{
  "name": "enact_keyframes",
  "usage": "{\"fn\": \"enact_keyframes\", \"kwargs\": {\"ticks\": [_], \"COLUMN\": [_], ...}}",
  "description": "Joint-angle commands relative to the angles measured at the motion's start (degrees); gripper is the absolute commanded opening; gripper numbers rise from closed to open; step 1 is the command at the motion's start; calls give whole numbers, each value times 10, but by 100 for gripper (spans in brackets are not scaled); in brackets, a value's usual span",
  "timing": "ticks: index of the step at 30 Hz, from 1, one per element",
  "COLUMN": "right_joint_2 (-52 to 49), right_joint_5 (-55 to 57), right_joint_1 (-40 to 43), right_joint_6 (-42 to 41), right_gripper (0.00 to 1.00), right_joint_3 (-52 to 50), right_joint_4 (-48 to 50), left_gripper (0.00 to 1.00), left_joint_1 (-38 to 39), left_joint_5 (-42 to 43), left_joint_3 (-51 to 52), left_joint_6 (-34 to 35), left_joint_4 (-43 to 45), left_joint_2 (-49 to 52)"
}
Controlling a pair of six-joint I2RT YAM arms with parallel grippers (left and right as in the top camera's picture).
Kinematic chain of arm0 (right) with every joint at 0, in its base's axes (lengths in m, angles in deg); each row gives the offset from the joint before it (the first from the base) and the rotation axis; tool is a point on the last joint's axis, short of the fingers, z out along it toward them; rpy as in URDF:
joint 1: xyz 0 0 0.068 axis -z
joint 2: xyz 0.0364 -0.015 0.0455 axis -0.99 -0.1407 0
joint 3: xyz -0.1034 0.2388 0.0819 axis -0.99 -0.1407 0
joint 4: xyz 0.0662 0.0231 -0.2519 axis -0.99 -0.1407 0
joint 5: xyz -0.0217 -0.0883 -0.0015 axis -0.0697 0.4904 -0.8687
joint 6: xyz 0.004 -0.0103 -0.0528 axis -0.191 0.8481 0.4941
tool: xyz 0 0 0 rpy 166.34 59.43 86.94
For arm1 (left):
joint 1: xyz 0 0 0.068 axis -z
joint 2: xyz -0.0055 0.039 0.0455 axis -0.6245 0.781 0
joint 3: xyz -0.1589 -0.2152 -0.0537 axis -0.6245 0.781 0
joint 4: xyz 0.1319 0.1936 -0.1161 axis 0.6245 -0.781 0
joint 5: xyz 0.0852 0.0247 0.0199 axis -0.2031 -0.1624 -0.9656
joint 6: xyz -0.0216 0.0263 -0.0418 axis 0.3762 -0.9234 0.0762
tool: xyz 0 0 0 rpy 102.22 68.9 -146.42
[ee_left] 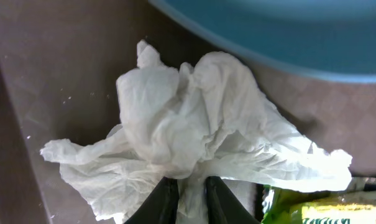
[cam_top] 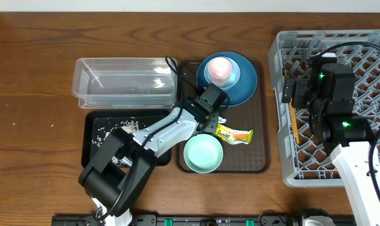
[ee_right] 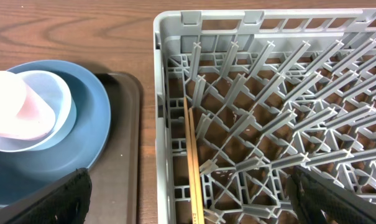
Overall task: Sort waste into correct bins and load items into the dishwasher rack
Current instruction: 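Move the left gripper over the white tissue and grasp it, then lift the tissue with the left gripper and drop it into the clear bin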
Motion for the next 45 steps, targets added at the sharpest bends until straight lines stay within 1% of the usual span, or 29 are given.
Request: {"fn": "enact_keyframes", "kwargs": {"ticks": [1,3,4,5,7,12,14,21,22,28,31,34,36,37,45], "right_joint_2": [1,1,1,1,1,1,1,1,1,1,1,1,1,1,1], "right_joint_5": [0,0,0,0,0,0,0,0,0,0,0,0,0,0,0], "right_joint_1": [-4,-4,-4,-4,-4,-4,-4,-4,-4,-4,-4,-4,-4,-4,-4], "right_joint_6": [-8,-8,-8,-8,-8,-8,-8,-8,-8,-8,-8,-8,-8,-8,-8], "right_gripper": [99,99,99,99,99,99,99,99,99,99,99,99,99,99,99], "right_joint_3": [5,5,5,5,5,5,5,5,5,5,5,5,5,5,5], "right_joint_4": [-1,-1,-1,-1,-1,-1,0,0,-1,0,0,0,0,-1,0], "left_gripper": [32,33,40,50,55,58,61,61,60,37,30,23,14,12,10], "left_joint_1": [0,0,0,0,0,0,0,0,0,0,0,0,0,0,0], "left_joint_5": [-9,-9,-9,-9,-9,-9,-9,-14,-14,-13,-13,-13,-13,-13,-27], "left_joint_3": [7,7,7,8,8,8,8,8,8,8,8,7,7,7,7], "left_joint_6": [-14,-14,-14,-14,-14,-15,-14,-14,-14,-14,-14,-14,-14,-14,-14], "left_joint_4": [-8,-8,-8,-8,-8,-3,4,15,15,11,10,7,5,5,-11], "left_joint_2": [-32,-34,-33,-32,-28,-12,-2,30,36,44,41,24,7,-5,-125]}}
